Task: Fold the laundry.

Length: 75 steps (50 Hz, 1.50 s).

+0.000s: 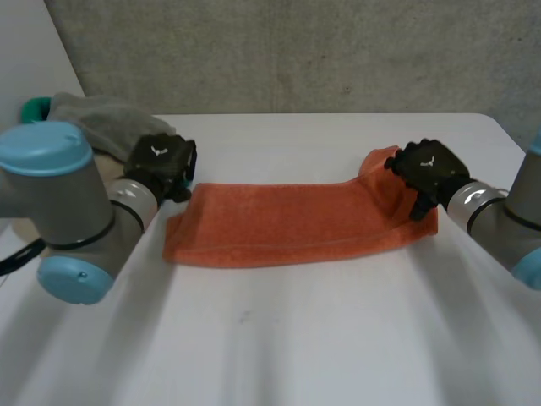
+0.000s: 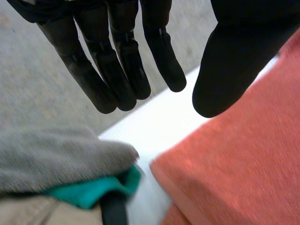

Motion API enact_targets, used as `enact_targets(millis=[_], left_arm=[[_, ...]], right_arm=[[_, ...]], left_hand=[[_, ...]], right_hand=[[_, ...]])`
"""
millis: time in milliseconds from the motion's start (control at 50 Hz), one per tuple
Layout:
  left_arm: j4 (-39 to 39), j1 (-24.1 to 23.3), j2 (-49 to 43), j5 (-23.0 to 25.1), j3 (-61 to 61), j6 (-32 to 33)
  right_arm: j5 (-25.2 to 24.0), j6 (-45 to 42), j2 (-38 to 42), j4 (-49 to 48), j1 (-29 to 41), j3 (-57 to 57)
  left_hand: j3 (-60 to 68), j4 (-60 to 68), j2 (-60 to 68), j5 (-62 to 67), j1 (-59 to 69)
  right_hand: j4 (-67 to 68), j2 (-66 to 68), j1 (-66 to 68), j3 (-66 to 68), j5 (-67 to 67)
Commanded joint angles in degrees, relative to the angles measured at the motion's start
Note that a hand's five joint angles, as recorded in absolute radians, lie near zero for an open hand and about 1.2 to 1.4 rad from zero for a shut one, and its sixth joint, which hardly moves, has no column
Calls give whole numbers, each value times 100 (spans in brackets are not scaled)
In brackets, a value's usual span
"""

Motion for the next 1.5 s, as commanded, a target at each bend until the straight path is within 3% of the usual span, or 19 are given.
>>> enact_targets(millis=[20,200,340,500,580,600,620,740,860,1040,1260,1280,1340,1360,1420,1500], left_arm=[[-70,17,588,92,-143,-140],[-334,-18,1045,259,-450,-342],[-404,-71,1406,496,-714,-439],[-396,-54,1450,488,-714,-448],[-378,16,1397,488,-618,-431],[-369,34,1319,488,-574,-413],[-361,43,1283,488,-539,-413],[-325,139,871,461,-91,-404],[-404,122,115,452,823,-422],[-869,-448,-1106,444,2306,-378],[-1617,-809,-2399,435,3732,-343],[-1748,-844,-2565,426,3942,-334],[-1959,-880,-2725,382,4172,-220],[-2108,-862,-2716,269,4294,-132],[-2206,-757,-2611,-178,4532,52],[-1804,-608,-2304,-619,4970,333]], right_arm=[[-306,235,-9,-126,2,-344],[-368,156,1062,5,204,-1935],[-359,-248,2346,339,266,-3552],[-368,-715,3366,770,213,-4853],[-368,-723,3525,840,187,-5056],[-342,-715,3472,884,195,-5039],[-333,-723,3394,919,204,-5021],[-333,-689,2200,1446,257,-4346],[-701,-267,424,1429,371,-2949],[-1342,541,-1860,1394,573,-1332],[-2020,1499,-3427,1095,450,-478],[-2055,1674,-3541,1008,433,-408],[-2055,1843,-3586,815,380,-346],[-2012,1895,-3516,692,276,-328],[-1871,1887,-3262,542,178,-345],[-1285,1599,-2420,418,344,-783]], left_hand=[[681,685,684,669,692],[227,231,231,215,238],[-1117,-1114,-1114,-1130,-1106],[-1909,-1905,-1906,-1921,-1898],[-2329,-2325,-2325,-2341,-2318],[-2663,-2660,-2660,-2675,-2652],[-2816,-2813,-2813,-2829,-2806],[-3675,-3671,-3672,-3687,-3664],[-4347,-4344,-4344,-4360,-4336],[-4387,-4383,-4383,-4399,-4376],[-4387,-4383,-4383,-4399,-4376],[-3588,-3584,-3585,-3600,-3577],[432,436,435,420,443],[2592,2595,2595,2579,2603],[2613,2617,2617,2601,2624],[2613,2617,2617,2601,2624]], right_hand=[[347,201,278,274,434],[313,168,245,240,400],[431,285,362,358,518],[1960,1814,1891,1887,2047],[3622,3477,3554,3550,3710],[5409,5263,5340,5336,5496],[5878,5733,5810,5806,5966],[5883,5738,5815,5810,5970],[5883,5738,5815,5810,5970],[5883,5738,5815,5810,5970],[5883,5738,5815,5810,5970],[5883,5738,5815,5810,5970],[5883,5738,5815,5810,5970],[5883,5738,5815,5810,5970],[5883,5738,5815,5810,5970],[5883,5738,5815,5810,5970]])
